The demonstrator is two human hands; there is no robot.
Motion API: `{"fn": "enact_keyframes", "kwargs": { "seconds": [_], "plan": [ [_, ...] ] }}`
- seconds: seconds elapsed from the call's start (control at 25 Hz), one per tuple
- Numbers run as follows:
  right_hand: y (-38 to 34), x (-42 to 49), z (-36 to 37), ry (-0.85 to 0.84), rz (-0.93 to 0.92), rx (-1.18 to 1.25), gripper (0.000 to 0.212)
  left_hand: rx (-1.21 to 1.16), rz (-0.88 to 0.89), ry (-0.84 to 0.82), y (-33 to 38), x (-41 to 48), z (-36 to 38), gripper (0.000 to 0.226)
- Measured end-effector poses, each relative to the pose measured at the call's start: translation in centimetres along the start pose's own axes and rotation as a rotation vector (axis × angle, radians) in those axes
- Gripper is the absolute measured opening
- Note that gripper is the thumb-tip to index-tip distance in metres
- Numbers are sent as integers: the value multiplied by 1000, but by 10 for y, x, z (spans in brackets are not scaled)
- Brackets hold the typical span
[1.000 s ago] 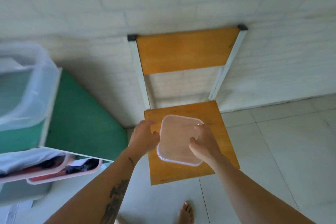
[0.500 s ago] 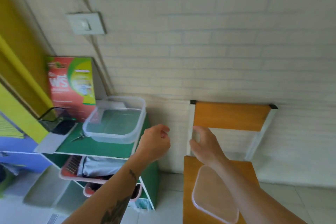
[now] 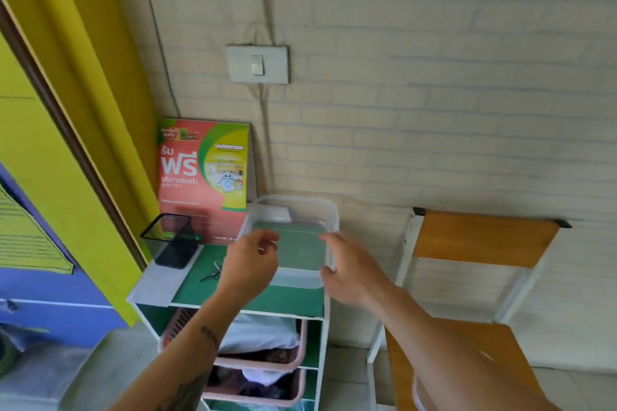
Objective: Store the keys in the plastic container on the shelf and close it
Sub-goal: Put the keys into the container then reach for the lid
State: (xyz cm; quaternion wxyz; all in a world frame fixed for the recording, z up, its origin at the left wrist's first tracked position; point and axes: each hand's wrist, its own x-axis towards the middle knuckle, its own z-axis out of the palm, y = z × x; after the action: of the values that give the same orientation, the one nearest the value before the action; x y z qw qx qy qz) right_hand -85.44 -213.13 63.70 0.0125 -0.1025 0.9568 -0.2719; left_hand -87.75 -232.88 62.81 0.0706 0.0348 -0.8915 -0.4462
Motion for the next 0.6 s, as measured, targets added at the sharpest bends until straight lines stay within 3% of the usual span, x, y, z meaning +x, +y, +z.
{"fn": "enact_keyframes", "kwargs": {
  "seconds": [0.12,0.32,0.6],
  "plan": [
    [-23,13,28,-70,12,-124,61,-40,-13,85,-35,12,-31,31],
    [-38,22,58,-183,33,-320,55,62,165,146,-93,23,-40,24],
    [-41,34,71,-217,12,-441,21,413,175,-31,-147,35,-19,41]
  ]
}}
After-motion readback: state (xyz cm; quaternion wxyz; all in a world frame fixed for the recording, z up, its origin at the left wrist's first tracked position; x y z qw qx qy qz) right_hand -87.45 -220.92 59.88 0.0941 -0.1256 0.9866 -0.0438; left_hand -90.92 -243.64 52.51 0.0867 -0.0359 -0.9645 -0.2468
